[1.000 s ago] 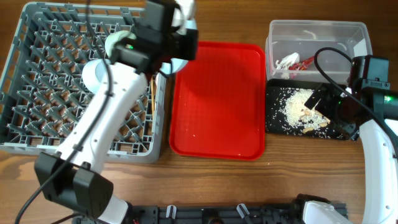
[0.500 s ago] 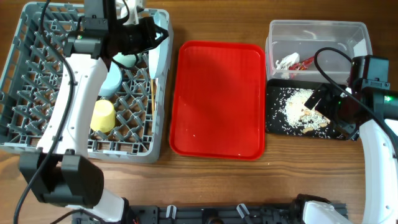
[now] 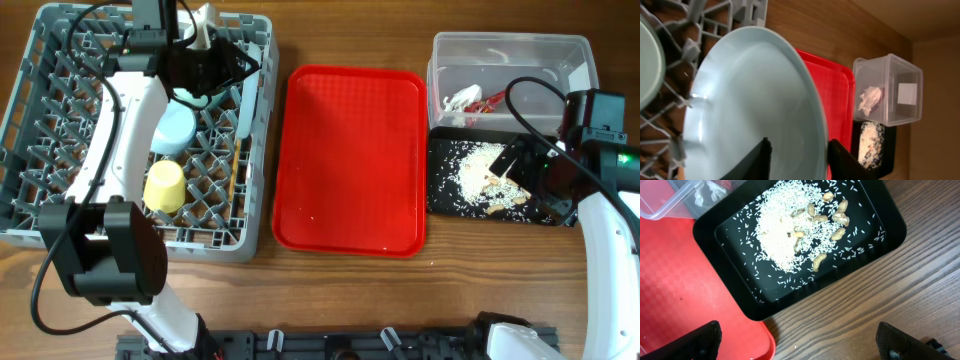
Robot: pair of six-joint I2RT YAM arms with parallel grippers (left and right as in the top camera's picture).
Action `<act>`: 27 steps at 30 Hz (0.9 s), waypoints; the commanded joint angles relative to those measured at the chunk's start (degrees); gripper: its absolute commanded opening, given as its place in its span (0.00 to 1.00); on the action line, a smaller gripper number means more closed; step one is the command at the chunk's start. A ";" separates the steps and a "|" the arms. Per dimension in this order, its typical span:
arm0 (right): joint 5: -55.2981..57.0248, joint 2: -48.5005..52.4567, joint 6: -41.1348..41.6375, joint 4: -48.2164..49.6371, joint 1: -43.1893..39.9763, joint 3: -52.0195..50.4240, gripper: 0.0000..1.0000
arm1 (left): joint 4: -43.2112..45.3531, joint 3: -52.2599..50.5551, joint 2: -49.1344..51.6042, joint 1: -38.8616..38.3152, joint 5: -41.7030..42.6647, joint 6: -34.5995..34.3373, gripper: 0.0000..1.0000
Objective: Sort waste into correct bins and load items into the dishwasher rack
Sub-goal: 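Stand the plate upright in the rack's right slots and release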
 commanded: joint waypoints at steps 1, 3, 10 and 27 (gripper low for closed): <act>0.90 -0.72 -0.42 -0.02 -0.22 1.22 1.00 | -0.57 0.83 -0.02 1.20 -4.22 1.66 0.67; 0.50 -0.72 -1.64 0.48 -0.22 1.22 1.00 | -0.61 0.83 -1.49 1.66 -4.22 2.01 0.77; -8.24 -0.44 -12.02 7.37 4.31 1.22 1.00 | -9.05 0.83 -9.09 1.73 -20.61 4.24 1.00; -8.50 8.37 -13.68 27.34 20.92 1.22 1.00 | -28.41 0.81 -10.10 1.73 -31.01 4.31 1.00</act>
